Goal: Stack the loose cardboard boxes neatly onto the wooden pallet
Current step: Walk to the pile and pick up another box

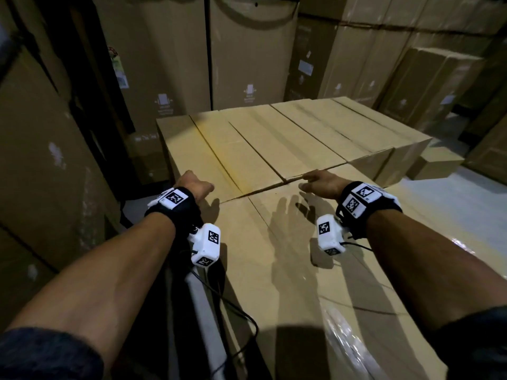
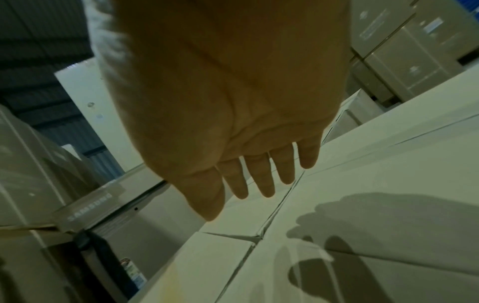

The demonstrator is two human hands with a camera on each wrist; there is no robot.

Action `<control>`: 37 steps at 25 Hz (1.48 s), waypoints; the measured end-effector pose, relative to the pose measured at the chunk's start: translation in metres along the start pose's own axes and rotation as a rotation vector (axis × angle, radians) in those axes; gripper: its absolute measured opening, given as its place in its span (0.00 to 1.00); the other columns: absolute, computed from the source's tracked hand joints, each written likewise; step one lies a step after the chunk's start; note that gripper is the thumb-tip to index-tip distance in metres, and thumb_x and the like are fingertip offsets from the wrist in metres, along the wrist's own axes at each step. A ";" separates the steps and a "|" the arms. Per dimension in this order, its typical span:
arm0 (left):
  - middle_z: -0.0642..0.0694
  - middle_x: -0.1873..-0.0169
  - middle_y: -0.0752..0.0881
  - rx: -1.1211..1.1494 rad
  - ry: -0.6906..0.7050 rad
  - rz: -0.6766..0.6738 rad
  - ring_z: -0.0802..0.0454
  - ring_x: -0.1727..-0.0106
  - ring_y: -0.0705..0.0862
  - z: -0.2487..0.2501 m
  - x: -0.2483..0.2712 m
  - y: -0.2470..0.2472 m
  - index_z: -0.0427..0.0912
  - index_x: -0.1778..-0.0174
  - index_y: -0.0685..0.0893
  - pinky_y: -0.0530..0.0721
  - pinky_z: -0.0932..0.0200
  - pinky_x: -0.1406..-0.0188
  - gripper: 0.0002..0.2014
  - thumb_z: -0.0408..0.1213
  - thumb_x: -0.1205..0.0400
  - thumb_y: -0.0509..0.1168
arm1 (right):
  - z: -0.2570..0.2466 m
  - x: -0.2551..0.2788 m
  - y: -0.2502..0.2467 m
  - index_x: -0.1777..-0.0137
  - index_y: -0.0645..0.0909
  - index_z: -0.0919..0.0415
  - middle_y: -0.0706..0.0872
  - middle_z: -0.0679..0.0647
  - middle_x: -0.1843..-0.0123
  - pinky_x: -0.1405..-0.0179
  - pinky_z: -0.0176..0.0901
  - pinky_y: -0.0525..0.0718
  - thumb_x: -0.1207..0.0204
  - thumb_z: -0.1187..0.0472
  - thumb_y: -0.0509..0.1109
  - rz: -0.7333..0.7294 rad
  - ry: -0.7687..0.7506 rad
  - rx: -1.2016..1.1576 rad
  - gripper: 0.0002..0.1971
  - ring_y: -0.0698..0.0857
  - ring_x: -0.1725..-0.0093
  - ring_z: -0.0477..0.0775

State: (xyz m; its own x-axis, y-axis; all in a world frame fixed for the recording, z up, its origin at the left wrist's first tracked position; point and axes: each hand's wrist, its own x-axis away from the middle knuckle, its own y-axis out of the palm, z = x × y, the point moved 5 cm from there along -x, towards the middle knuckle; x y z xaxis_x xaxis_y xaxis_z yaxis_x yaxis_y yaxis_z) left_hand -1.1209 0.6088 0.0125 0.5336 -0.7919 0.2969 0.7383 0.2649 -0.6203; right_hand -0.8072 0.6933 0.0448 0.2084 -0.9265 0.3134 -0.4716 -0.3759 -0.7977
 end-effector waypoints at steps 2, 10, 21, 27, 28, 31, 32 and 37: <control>0.33 0.24 0.74 -0.114 0.085 0.006 0.33 0.27 0.76 0.012 0.038 0.002 0.34 0.19 0.66 0.78 0.47 0.32 0.35 0.45 0.18 0.71 | 0.009 0.031 0.000 0.18 0.72 0.61 0.76 0.61 0.20 0.21 0.53 0.72 0.15 0.53 0.70 -0.013 -0.014 0.002 0.28 0.76 0.23 0.61; 0.37 0.31 0.81 -0.478 0.288 -0.019 0.35 0.33 0.80 0.016 0.226 0.056 0.41 0.25 0.75 0.81 0.49 0.38 0.28 0.53 0.18 0.67 | 0.068 0.184 0.015 0.19 0.71 0.59 0.81 0.62 0.26 0.31 0.47 0.77 0.15 0.52 0.68 0.010 -0.141 0.005 0.27 0.82 0.31 0.58; 0.40 0.32 0.82 -0.726 0.703 0.078 0.41 0.30 0.77 0.001 0.441 0.114 0.43 0.25 0.75 0.74 0.49 0.33 0.24 0.52 0.14 0.59 | 0.174 0.370 0.032 0.21 0.75 0.55 0.80 0.58 0.23 0.29 0.53 0.78 0.15 0.51 0.65 0.262 -0.145 0.072 0.23 0.79 0.27 0.63; 0.43 0.29 0.81 -0.715 0.825 -0.023 0.42 0.23 0.71 -0.032 0.520 0.179 0.44 0.26 0.76 0.67 0.48 0.24 0.22 0.51 0.14 0.58 | 0.252 0.472 0.060 0.24 0.77 0.55 0.82 0.58 0.26 0.30 0.54 0.79 0.15 0.51 0.64 0.305 -0.010 0.099 0.21 0.80 0.27 0.62; 0.43 0.28 0.80 -0.732 0.836 -0.062 0.42 0.22 0.70 -0.037 0.536 0.196 0.44 0.26 0.76 0.66 0.47 0.23 0.22 0.51 0.14 0.58 | 0.271 0.489 0.064 0.23 0.77 0.54 0.82 0.58 0.26 0.31 0.53 0.79 0.15 0.51 0.64 0.306 0.023 0.102 0.22 0.80 0.27 0.62; 0.44 0.25 0.77 -0.759 0.874 -0.123 0.44 0.18 0.66 -0.034 0.581 0.244 0.45 0.24 0.74 0.61 0.46 0.19 0.23 0.52 0.13 0.58 | 0.325 0.532 0.059 0.22 0.76 0.53 0.83 0.58 0.26 0.32 0.52 0.78 0.15 0.51 0.64 0.320 0.105 0.067 0.23 0.80 0.28 0.62; 0.45 0.24 0.76 -0.763 0.891 -0.133 0.44 0.18 0.65 -0.029 0.592 0.258 0.45 0.24 0.73 0.59 0.46 0.18 0.24 0.52 0.13 0.58 | 0.342 0.541 0.053 0.21 0.75 0.54 0.83 0.58 0.27 0.32 0.52 0.78 0.15 0.52 0.64 0.329 0.123 0.053 0.23 0.80 0.28 0.62; 0.44 0.24 0.76 -0.773 0.994 -0.178 0.45 0.17 0.65 0.016 0.654 0.366 0.43 0.25 0.73 0.60 0.46 0.17 0.23 0.50 0.12 0.58 | 0.459 0.576 0.008 0.23 0.77 0.55 0.82 0.60 0.26 0.32 0.54 0.76 0.15 0.54 0.65 0.414 0.178 0.044 0.22 0.79 0.27 0.64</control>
State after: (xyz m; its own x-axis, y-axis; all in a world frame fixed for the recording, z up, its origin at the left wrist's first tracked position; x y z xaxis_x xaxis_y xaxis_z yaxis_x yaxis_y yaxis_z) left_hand -0.4950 0.1963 -0.0082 -0.3334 -0.9418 -0.0430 0.1564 -0.0103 -0.9876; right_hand -0.2974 0.1655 -0.0177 -0.1425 -0.9888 0.0435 -0.4467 0.0250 -0.8943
